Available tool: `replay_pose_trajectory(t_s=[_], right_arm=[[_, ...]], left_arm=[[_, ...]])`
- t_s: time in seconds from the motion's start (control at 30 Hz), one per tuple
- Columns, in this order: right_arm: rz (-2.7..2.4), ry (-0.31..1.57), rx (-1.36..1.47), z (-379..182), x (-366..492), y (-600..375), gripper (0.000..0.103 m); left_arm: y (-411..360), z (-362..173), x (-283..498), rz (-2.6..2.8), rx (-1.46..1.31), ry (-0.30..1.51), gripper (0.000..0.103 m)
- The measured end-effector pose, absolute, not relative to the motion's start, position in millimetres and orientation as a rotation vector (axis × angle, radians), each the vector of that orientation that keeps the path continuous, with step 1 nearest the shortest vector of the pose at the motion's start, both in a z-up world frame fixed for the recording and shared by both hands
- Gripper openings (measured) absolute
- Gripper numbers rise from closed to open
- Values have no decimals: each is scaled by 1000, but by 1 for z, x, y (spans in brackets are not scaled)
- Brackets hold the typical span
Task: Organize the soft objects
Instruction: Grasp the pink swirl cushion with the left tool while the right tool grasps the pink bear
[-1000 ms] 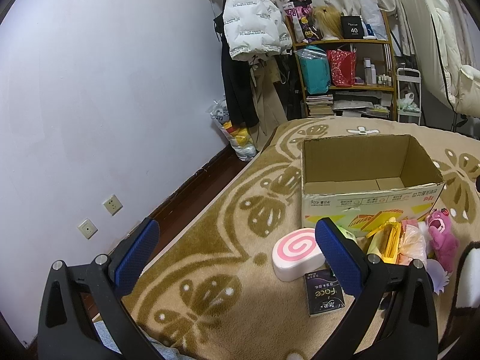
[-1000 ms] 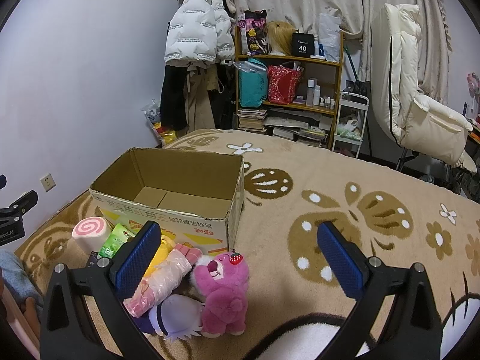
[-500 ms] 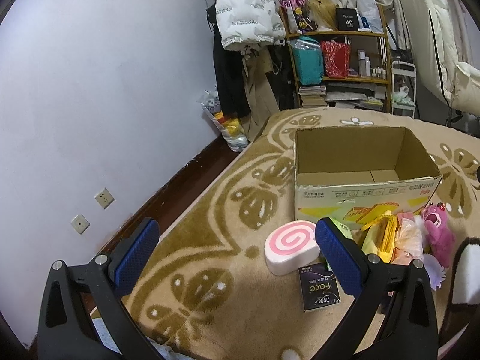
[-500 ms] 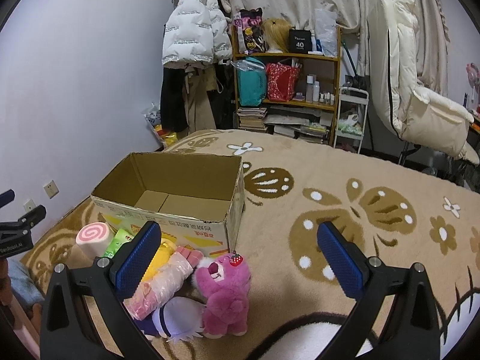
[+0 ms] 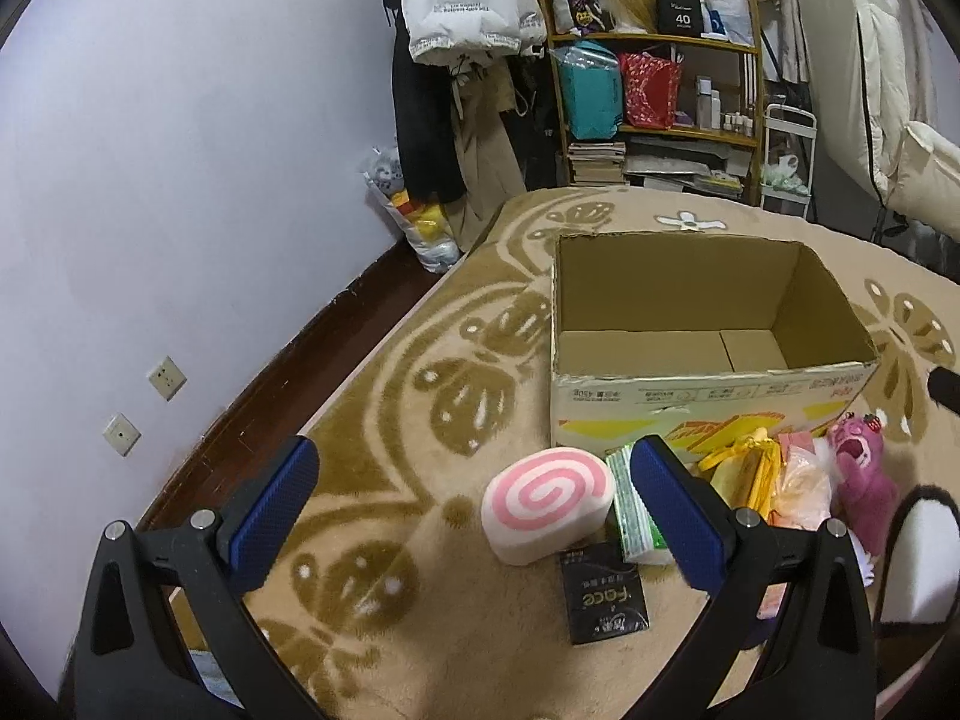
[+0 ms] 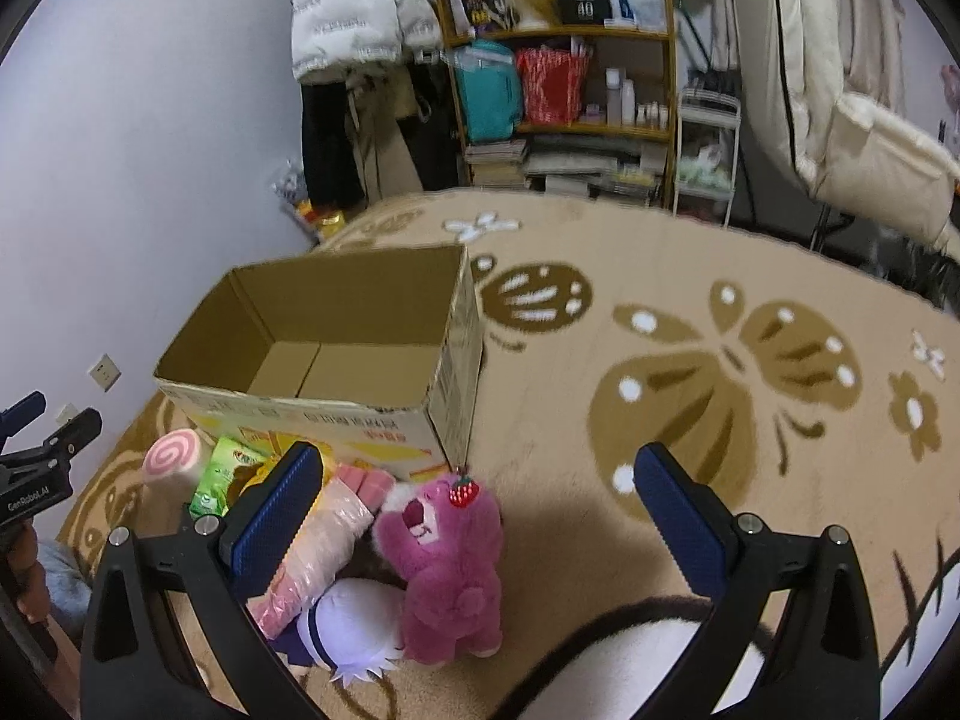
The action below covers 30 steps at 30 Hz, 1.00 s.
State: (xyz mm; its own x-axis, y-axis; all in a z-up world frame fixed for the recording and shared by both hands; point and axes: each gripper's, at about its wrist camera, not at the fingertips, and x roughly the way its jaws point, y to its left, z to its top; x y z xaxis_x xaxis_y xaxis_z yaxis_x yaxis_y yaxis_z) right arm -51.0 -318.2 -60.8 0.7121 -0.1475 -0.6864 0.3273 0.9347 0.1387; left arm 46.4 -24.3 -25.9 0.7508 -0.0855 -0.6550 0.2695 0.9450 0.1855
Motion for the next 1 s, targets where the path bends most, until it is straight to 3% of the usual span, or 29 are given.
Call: replay_pose_trajectory(t_s=[1.0], right_arm=[[-144,969,276,-122,2,-317,103]], left_arm=[[-64,-112,101,-236,353,992,103]])
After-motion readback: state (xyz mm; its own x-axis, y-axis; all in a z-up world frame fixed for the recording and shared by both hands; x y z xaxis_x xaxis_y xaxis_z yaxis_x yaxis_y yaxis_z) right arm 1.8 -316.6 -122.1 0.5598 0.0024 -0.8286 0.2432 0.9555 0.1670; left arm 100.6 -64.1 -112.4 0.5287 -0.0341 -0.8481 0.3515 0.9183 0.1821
